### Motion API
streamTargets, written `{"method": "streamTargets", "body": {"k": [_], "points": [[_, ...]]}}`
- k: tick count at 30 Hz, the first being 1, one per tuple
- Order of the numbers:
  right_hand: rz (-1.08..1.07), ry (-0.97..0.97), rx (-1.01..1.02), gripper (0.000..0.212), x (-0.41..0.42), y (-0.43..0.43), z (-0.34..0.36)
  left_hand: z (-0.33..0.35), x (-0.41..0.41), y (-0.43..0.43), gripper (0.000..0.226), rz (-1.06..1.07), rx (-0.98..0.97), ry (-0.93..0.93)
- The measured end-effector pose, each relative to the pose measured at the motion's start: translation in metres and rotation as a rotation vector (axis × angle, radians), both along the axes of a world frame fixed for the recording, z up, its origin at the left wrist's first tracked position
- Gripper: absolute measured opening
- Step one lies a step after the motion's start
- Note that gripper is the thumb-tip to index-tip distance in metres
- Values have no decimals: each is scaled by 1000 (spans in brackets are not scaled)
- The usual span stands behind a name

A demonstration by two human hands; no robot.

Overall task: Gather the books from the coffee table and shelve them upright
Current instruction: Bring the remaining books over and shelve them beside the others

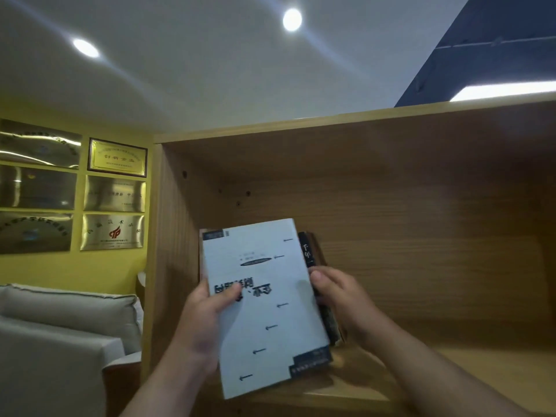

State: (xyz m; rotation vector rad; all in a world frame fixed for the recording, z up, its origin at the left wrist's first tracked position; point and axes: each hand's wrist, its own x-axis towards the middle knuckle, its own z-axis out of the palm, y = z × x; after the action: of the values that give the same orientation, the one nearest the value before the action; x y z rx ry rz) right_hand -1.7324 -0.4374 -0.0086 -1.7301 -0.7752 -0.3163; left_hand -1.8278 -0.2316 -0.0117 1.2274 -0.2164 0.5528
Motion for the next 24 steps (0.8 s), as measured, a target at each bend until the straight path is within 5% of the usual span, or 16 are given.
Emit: {"method": "streamTargets", "body": {"k": [6, 8, 12, 17, 21, 24], "points": [[-111, 81, 153, 31, -11, -36, -9, 13, 27, -48, 24, -228, -8, 106], [-275, -80, 102, 31, -13, -55, -6, 19, 33, -54, 27, -301, -1, 154], [-362, -331, -120, 98, -12, -85, 2, 33, 43, -54, 29, -383, 35, 214], [-33, 63, 366, 68, -19, -70, 8, 35, 53, -62, 31, -430, 51, 181], [-340, -284, 43, 55, -26, -71, 7, 26, 64, -69, 35, -467, 56, 195], [-253, -178, 212, 49, -25, -77, 6, 11, 71, -71, 34, -454, 37, 144]]}}
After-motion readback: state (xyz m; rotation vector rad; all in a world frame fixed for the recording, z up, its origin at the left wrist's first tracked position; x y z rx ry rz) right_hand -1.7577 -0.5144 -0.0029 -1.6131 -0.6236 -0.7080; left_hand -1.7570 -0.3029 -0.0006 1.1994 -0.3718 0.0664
